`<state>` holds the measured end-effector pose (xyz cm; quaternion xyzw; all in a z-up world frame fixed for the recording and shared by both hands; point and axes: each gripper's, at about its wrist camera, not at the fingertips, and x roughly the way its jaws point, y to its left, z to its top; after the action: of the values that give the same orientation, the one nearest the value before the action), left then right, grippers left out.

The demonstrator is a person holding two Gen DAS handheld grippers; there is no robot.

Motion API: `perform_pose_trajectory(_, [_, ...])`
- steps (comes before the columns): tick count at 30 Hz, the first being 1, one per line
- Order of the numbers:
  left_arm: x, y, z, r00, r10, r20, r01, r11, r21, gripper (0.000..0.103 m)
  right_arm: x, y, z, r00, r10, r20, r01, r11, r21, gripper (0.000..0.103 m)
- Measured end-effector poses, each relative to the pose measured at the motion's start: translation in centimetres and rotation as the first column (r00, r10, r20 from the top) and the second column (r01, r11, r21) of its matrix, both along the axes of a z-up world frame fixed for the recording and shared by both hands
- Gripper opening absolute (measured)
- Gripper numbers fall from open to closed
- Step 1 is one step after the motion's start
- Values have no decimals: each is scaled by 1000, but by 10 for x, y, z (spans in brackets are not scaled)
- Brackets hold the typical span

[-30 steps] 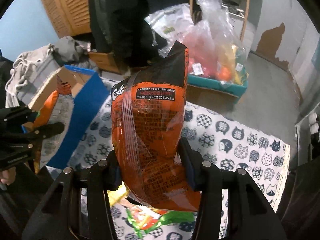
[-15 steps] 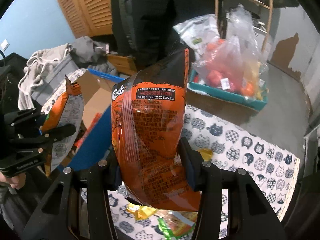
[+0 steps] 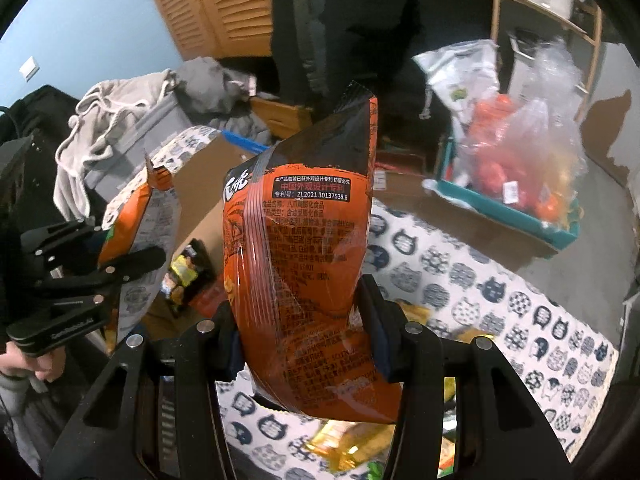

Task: Organize snacks
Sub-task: 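Carry both held bags over the cardboard box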

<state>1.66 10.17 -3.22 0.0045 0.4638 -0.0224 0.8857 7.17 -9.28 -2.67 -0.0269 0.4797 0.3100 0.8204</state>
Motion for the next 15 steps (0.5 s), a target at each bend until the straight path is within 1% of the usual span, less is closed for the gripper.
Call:
perform_pose_trajectory(8, [2, 43, -26, 996, 75, -53, -75, 997, -8, 34, 4, 44, -3, 998, 58, -21, -58, 998, -2, 48])
perform_pose_trajectory(15, [3, 63, -39, 990, 117, -74, -118, 993, -14, 34, 6, 79, -6, 994, 98, -42, -98, 995, -4, 48])
